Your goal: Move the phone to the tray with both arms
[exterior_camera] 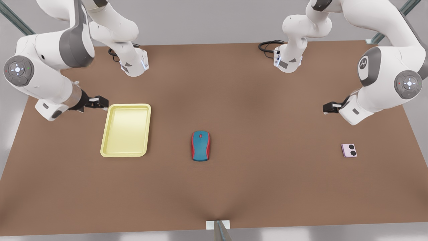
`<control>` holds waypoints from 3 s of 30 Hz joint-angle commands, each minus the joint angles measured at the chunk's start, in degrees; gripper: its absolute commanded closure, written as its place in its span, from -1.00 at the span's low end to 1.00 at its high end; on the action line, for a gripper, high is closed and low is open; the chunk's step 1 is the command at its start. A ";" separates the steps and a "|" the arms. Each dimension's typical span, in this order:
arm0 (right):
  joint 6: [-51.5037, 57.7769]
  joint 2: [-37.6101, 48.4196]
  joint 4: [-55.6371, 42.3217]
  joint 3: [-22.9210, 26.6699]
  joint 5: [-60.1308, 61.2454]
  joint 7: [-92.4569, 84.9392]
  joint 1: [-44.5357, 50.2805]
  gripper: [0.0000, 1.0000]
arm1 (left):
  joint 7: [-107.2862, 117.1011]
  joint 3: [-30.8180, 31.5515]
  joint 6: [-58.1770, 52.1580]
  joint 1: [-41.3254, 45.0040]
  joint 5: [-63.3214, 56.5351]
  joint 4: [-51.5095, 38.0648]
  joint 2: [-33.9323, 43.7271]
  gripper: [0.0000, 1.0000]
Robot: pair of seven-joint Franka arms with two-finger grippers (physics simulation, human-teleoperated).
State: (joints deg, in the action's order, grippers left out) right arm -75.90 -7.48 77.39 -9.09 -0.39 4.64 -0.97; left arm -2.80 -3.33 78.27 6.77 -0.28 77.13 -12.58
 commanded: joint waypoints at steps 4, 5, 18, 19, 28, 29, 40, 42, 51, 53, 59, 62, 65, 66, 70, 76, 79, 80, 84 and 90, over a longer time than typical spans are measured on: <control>-4.60 2.81 6.01 0.13 -1.63 2.39 -0.44 -1.00 | -0.81 -1.32 4.95 -1.14 -1.82 2.93 -2.80 -1.00; -6.19 3.43 7.68 0.13 -1.63 2.30 -0.44 -1.00 | -1.33 -2.73 9.78 -2.45 -3.50 3.73 -6.40 -1.00; -6.54 2.38 7.60 0.13 -1.37 1.42 -0.35 -1.00 | -29.46 -2.55 50.40 -21.27 -0.60 12.87 -25.83 -1.00; -6.54 2.38 7.68 0.13 -1.37 1.42 -0.35 -1.00 | -29.55 -2.55 51.19 -21.27 -0.77 12.87 -26.44 -1.00; -6.54 2.38 7.68 0.13 -1.46 1.33 -0.35 -1.00 | -39.83 -2.64 51.37 -22.15 -0.87 12.87 -29.70 -1.00; -6.54 2.38 7.68 0.13 -1.46 1.33 -0.35 -1.00 | -39.83 -2.55 51.45 -22.15 -0.86 12.87 -30.05 -1.00; -6.54 2.29 7.77 0.13 -1.55 1.33 -0.35 -1.00 | -30.34 -2.55 54.18 -22.94 0.01 12.78 -32.86 -1.00; -6.63 1.94 7.68 0.13 -1.55 1.33 -0.26 -1.00 | -28.50 -2.55 54.18 -23.29 0.10 12.78 -32.95 -1.00; -6.63 2.03 7.68 0.13 -1.63 1.33 -0.35 -1.00 | -15.93 -2.20 54.18 -23.82 0.10 13.31 -33.30 -1.00; -6.63 2.03 7.77 0.13 -1.63 1.33 -0.35 -1.00 | -13.47 -2.20 54.09 -23.82 0.10 13.40 -33.30 -1.00; -6.71 1.94 7.77 0.13 -1.63 1.33 -0.27 -1.00 | -10.30 -2.20 54.18 -23.82 1.24 14.45 -33.04 -1.00; -6.80 1.94 7.77 0.13 -1.63 1.33 -0.26 -1.00 | -8.98 -2.20 54.27 -23.82 1.24 14.36 -33.04 -1.00; -6.80 1.94 7.77 0.13 -1.63 1.33 -0.26 -1.00 | -7.66 -2.20 54.97 -23.82 1.24 14.36 -33.21 -0.93; -6.80 1.94 7.77 0.13 -1.63 1.33 -0.26 -1.00 | -7.66 -2.20 54.97 -23.82 1.24 14.36 -33.21 -0.93; -6.71 1.94 7.68 0.13 -1.63 1.33 -0.35 -1.00 | -7.66 -2.20 54.97 -23.82 1.16 14.36 -33.21 -0.87; -6.80 1.94 7.77 0.13 -1.63 1.33 -0.26 -1.00 | -7.66 -2.20 54.97 -23.82 1.07 14.63 -33.12 -0.87; -6.80 1.94 7.77 0.13 -1.63 1.33 -0.35 -1.00 | -7.66 -2.20 55.06 -23.82 0.89 14.71 -33.12 -0.74; -6.80 1.94 7.77 0.13 -1.63 1.33 -0.35 -1.00 | -7.66 -2.20 54.97 -23.82 0.81 14.71 -33.12 -0.69; -6.89 1.85 7.86 0.13 -1.72 1.33 -0.27 -1.00 | -7.66 -1.94 54.88 -23.82 0.72 14.71 -32.95 -0.69; -6.80 1.76 7.77 0.13 -1.72 1.33 -0.35 -1.00 | -7.66 -1.59 55.50 -23.90 0.72 15.86 -32.69 -0.69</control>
State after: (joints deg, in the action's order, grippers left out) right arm -82.74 -5.77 85.19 -8.93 -2.06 5.97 -1.33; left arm -12.84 -4.93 133.55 -17.12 0.39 92.96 -45.36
